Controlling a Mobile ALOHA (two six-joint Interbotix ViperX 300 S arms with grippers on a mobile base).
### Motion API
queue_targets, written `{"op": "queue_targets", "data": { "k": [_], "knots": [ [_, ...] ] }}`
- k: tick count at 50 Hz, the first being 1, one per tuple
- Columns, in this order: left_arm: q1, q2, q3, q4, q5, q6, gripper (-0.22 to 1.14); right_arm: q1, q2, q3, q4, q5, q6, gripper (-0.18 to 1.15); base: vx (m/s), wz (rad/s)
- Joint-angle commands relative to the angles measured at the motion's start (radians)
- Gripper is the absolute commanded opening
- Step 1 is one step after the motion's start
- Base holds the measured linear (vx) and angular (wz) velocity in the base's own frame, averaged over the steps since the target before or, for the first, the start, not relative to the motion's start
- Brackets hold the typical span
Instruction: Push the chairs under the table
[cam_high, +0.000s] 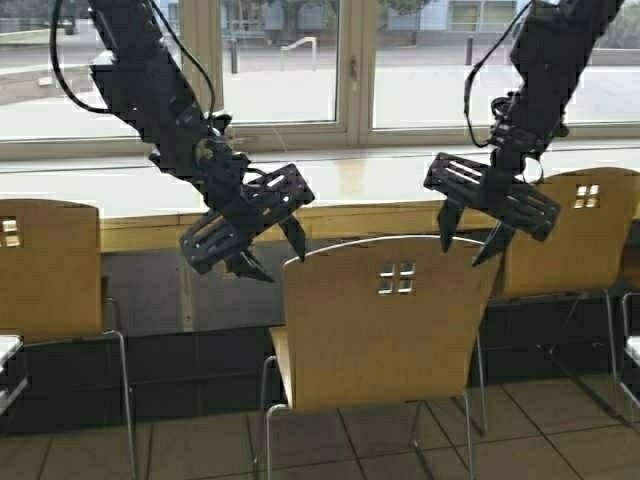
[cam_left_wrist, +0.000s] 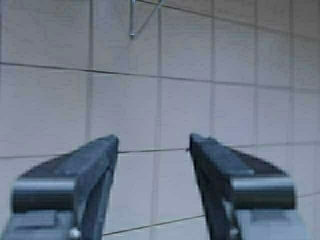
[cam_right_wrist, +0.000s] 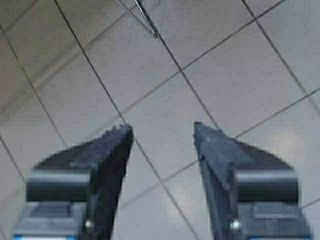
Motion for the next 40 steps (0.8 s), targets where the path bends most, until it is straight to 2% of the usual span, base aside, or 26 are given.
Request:
{"op": "queue_targets", "data": {
  "k": [1,8,20,31,40],
  "knots": [
    [0.008,0.017,-0.048,-0.049,-0.060,-0.135,0.82,0.021,-0.009,-0.012,0.186,-0.051,0.000,0.79,0.07,-0.22],
    [0.011,0.054,-0.097,-0.055,-0.135,-0.281,0.83,0.037,0.006,-0.014,0.339,-0.086,-0.002,0.79,0.08,-0.14],
    [0.015,0.118,-0.213,-0.080,-0.140,-0.371,0.85,0.037,0.051,-0.060,0.485,-0.025,-0.002,0.80,0.13,-0.02],
    [0.015,0.124,-0.249,-0.130,-0.100,-0.379,0.86,0.009,0.075,-0.138,0.488,0.141,-0.011,0.82,0.18,0.02],
    [0.015,0.127,-0.230,-0.255,-0.089,-0.388,0.86,-0.014,0.075,-0.181,0.482,0.169,-0.009,0.84,0.21,0.02]
  ]
}}
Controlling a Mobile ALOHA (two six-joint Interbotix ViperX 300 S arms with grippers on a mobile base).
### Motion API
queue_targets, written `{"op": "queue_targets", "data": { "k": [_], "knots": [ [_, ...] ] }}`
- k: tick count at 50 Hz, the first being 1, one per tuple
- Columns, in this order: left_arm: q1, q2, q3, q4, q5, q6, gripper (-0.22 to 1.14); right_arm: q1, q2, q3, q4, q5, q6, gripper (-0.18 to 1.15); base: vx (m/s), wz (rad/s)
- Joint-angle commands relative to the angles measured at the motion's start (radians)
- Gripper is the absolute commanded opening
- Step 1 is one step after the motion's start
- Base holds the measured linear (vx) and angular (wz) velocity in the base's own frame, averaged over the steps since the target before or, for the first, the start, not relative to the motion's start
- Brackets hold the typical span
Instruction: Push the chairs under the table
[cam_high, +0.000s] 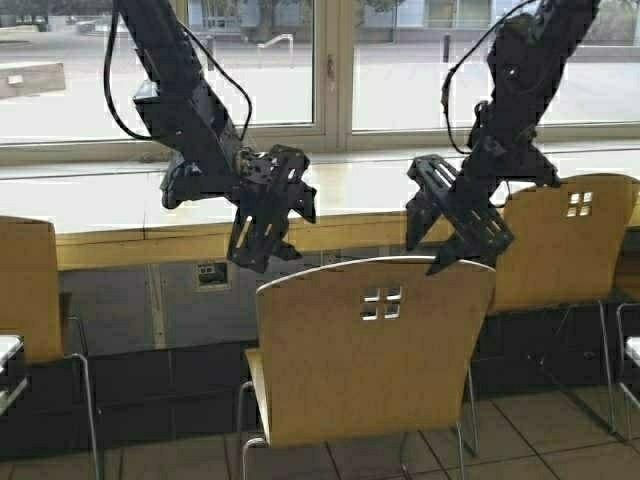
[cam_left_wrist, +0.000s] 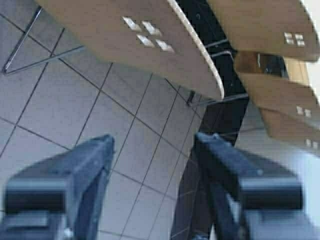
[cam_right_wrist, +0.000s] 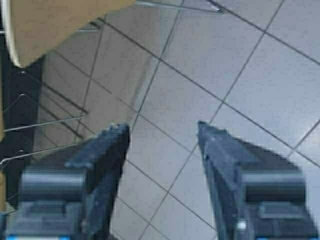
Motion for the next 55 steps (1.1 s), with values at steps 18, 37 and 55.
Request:
{"op": "queue_targets", "data": {
  "k": [18,37,55],
  "knots": [
    [-0.008,0.041,-0.054,-0.190,0.049,-0.006,0.86,-0.014,0.003,-0.055,0.132,-0.124,0.009,0.84,0.18,-0.05],
    [-0.055,0.061,-0.075,-0.348,0.071,-0.003,0.86,-0.018,-0.025,-0.014,0.186,-0.166,0.005,0.83,0.19,-0.03],
    [-0.098,0.087,-0.048,-0.399,0.075,-0.009,0.85,-0.020,-0.005,0.015,0.186,-0.169,0.005,0.83,0.13,0.06]
  ]
}}
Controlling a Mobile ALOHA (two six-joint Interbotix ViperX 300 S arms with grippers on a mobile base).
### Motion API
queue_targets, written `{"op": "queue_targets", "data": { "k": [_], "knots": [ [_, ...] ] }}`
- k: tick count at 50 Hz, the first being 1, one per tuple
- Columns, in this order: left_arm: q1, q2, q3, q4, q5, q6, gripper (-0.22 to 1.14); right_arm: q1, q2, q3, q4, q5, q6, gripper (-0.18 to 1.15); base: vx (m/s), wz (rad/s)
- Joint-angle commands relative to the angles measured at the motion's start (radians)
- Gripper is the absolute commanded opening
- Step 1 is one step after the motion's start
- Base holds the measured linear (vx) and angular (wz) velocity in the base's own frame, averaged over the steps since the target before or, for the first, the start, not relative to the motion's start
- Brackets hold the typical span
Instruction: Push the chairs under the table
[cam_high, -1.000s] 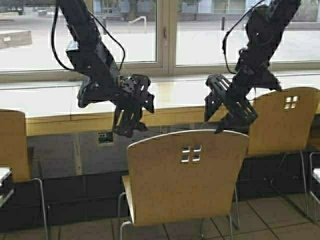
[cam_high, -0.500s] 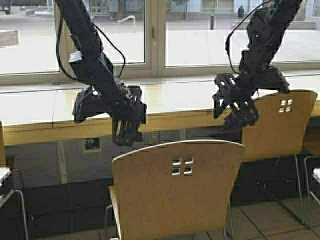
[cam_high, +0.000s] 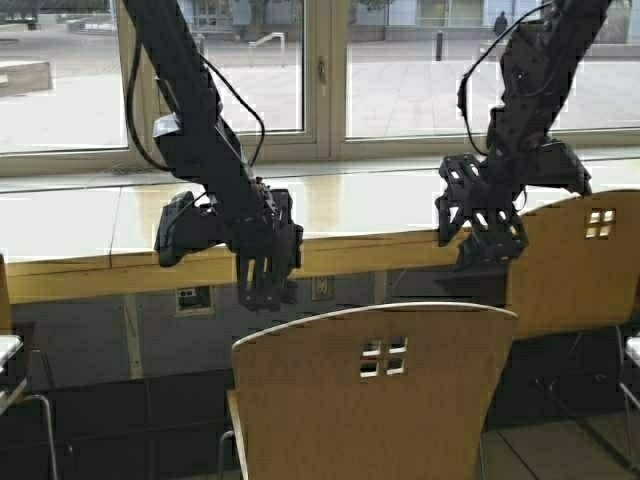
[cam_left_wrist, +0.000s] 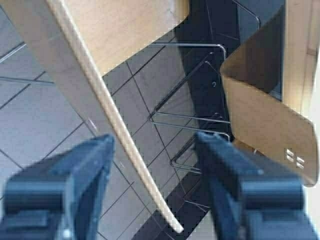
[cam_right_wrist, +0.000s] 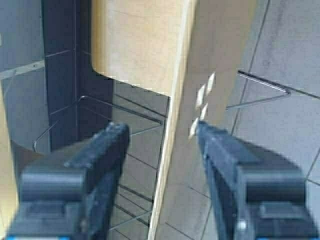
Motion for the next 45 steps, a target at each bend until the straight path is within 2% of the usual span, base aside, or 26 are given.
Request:
{"op": "queue_targets", "data": {
  "k": [1,21,45],
  "knots": [
    [-0.026,-0.009,-0.005,-0.021,-0.003,-0.002,0.86,0.002,-0.023,0.003,0.000,-0.008,-0.002,0.83,0.06,0.02],
    [-0.044,0.046,-0.035,-0.063,0.015,-0.003,0.85,0.002,0.044,-0.015,0.000,-0.008,-0.003,0.83,0.03,0.01],
    [-0.005,0.204,-0.222,-0.103,0.017,-0.006,0.85,-0.032,0.158,-0.123,0.000,-0.002,-0.003,0.83,0.00,0.00]
  ]
}}
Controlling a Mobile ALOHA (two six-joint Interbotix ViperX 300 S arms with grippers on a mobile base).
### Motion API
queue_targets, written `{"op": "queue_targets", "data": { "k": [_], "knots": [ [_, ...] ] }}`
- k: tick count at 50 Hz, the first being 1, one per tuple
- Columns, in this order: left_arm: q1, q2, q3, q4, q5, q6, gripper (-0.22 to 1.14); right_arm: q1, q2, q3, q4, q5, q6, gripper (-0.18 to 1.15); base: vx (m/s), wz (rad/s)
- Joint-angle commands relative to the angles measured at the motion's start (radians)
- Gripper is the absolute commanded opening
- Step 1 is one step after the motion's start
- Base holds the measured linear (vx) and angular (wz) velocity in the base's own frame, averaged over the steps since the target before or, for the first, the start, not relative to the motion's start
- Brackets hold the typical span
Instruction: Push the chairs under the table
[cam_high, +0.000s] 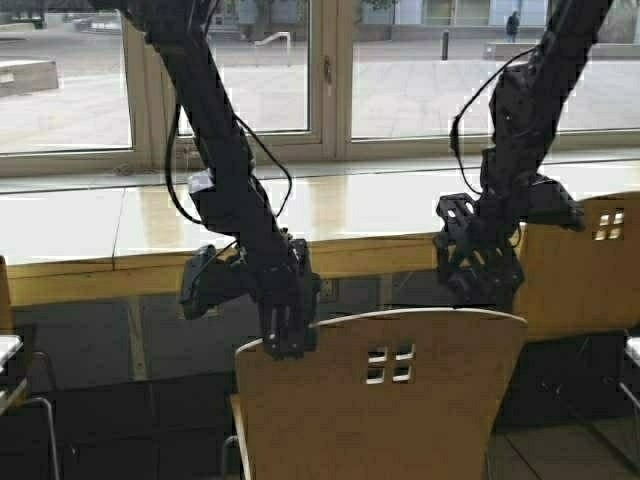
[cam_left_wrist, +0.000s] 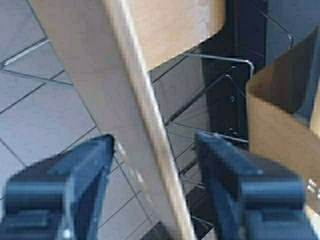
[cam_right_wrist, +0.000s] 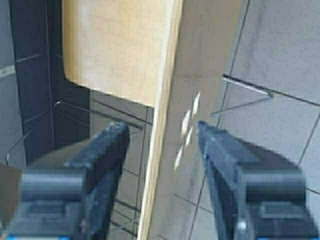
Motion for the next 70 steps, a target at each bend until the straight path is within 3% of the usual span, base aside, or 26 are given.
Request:
{"op": "queue_targets", "data": {
  "k": [1,15,43,49,60,63,70],
  "knots": [
    [0.017,0.009,-0.058,-0.002,-0.003,-0.002,0.85,-0.017,0.003,-0.035,0.000,0.003,-0.002,0.83,0.02,0.01],
    [0.032,0.084,-0.135,-0.002,0.023,-0.002,0.85,-0.037,0.066,-0.080,0.000,0.014,-0.002,0.83,0.02,0.01],
    [0.074,0.261,-0.336,-0.005,0.025,0.003,0.79,-0.057,0.314,-0.305,0.000,0.101,-0.005,0.80,0.01,0.01],
    [0.075,0.282,-0.376,-0.003,0.026,0.005,0.59,-0.058,0.325,-0.314,-0.005,0.103,-0.008,0.65,0.01,0.05],
    [0.078,0.276,-0.364,-0.005,0.026,0.006,0.01,-0.066,0.356,-0.380,-0.054,0.190,-0.008,0.06,0.01,0.05],
    [0.080,0.268,-0.348,-0.005,0.025,0.006,-0.03,-0.064,0.368,-0.407,-0.060,0.218,-0.008,-0.01,0.01,0.02],
    [0.094,0.241,-0.298,-0.015,0.018,0.005,0.03,-0.064,0.374,-0.416,-0.063,0.227,-0.008,0.04,0.01,0.01]
  ]
}}
